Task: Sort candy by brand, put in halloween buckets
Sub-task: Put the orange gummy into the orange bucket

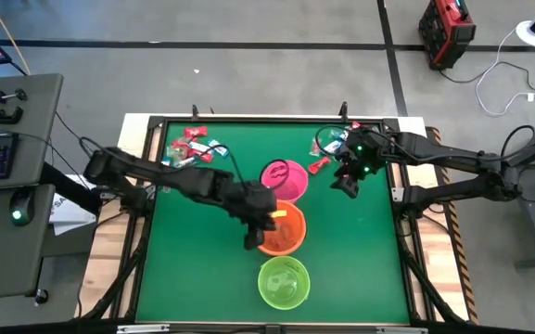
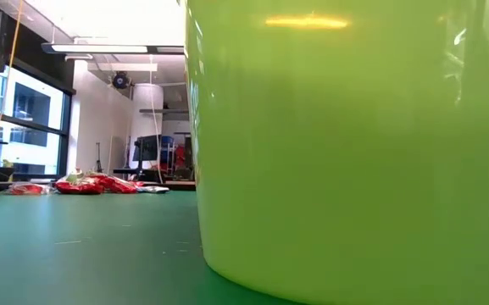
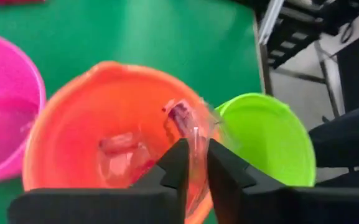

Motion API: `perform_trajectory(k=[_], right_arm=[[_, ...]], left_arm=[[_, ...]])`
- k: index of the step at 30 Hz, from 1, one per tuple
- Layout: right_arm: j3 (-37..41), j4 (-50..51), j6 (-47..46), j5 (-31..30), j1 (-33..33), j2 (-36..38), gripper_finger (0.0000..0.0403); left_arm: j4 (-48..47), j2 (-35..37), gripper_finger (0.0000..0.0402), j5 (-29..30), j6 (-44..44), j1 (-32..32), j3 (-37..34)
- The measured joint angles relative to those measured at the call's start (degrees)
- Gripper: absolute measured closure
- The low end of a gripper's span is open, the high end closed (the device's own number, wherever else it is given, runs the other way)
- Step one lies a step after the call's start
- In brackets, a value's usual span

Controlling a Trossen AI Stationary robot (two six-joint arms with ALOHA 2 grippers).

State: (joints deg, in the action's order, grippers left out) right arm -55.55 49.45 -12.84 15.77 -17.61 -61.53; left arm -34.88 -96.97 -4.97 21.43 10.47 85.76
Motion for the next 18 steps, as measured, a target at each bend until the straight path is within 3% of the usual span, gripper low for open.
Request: perform_trajectory(k=[8, 13, 18], right_arm=[[-5.9, 0.2, -0.2, 0.4, 0.0, 0.0, 0.0167], [-9.9, 3.9, -7.0, -14.4, -0.7, -0.7, 0.0167], [-10.0, 6.0, -19.1, -17.1, -5.7, -6.7, 0.0167]], left_arm=[[-6.0, -2.2, 0.0221, -1.5, -5.4, -1.8, 0.0], [-16.9, 3.1, 0.0167, 3.5, -14.2, -5.9, 0.0], [-16.8, 14.1, 0.0156, 3.9, -23.9, -15.3, -5.4]])
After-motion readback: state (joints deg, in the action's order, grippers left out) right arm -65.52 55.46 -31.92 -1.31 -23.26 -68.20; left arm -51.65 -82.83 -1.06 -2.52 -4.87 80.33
